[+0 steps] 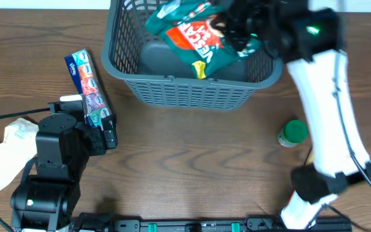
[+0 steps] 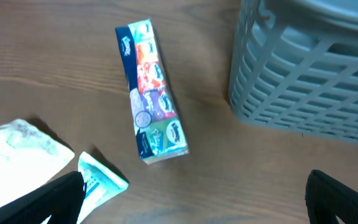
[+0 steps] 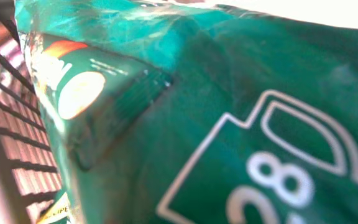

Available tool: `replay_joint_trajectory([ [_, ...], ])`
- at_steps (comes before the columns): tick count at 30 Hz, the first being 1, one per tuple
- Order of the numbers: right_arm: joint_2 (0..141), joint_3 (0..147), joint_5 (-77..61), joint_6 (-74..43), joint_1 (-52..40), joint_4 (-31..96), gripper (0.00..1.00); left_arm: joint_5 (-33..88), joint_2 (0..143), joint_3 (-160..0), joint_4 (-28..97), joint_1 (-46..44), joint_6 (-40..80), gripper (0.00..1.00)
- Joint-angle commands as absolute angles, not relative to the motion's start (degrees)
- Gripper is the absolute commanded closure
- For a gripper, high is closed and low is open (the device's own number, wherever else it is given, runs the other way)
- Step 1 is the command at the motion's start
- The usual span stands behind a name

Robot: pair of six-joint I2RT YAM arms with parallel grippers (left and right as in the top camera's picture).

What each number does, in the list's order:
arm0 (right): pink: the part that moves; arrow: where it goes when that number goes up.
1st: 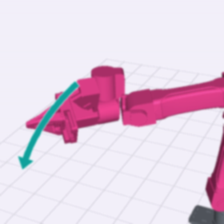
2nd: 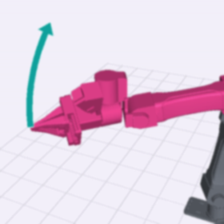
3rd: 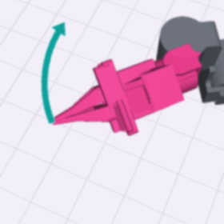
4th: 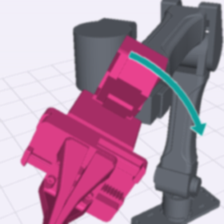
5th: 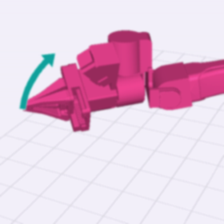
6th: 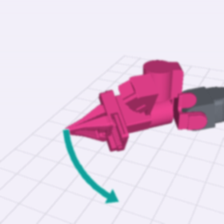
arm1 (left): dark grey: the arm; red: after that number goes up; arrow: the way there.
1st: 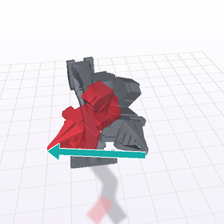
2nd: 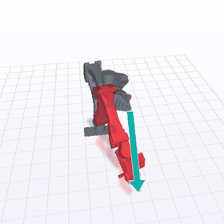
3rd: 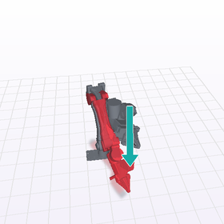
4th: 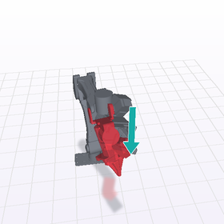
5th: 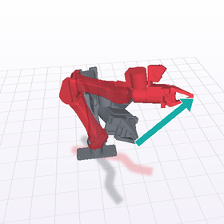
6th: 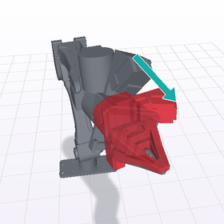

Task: Pack container
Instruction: 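Lift the pouch with the right gripper and drop it into the basket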

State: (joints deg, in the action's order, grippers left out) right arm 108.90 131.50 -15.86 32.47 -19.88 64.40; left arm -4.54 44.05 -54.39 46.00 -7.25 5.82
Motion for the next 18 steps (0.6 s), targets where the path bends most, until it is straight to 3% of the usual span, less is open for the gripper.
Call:
replay_joint_trajectory([
  [1,113.4,132.3,-17.6,35.1,-20.7,63.3,0.99,-5.2,44.1,-55.6,46.3,-7.4,6.2,0.01],
  [7,124.5,132.3,-17.8,34.5,-21.7,66.3,0.99,-5.2,44.1,-55.6,46.2,-7.4,6.2,0.01],
  [11,130.1,132.3,-19.1,33.1,-22.0,68.8,0.92,-5.2,44.1,-55.6,46.2,-7.4,6.2,0.01],
  [15,132.6,132.3,-19.0,29.8,-22.0,69.4,0.91,-5.2,44.1,-55.6,46.2,-7.4,6.2,0.01],
  [16,132.8,132.3,-18.7,29.8,-21.8,69.2,0.86,-5.2,44.1,-55.6,46.2,-7.4,6.2,0.01],
  [18,132.5,132.4,-18.7,28.7,-21.6,69.0,0.46,-5.2,44.1,-55.6,46.2,-7.4,6.2,0.01],
])
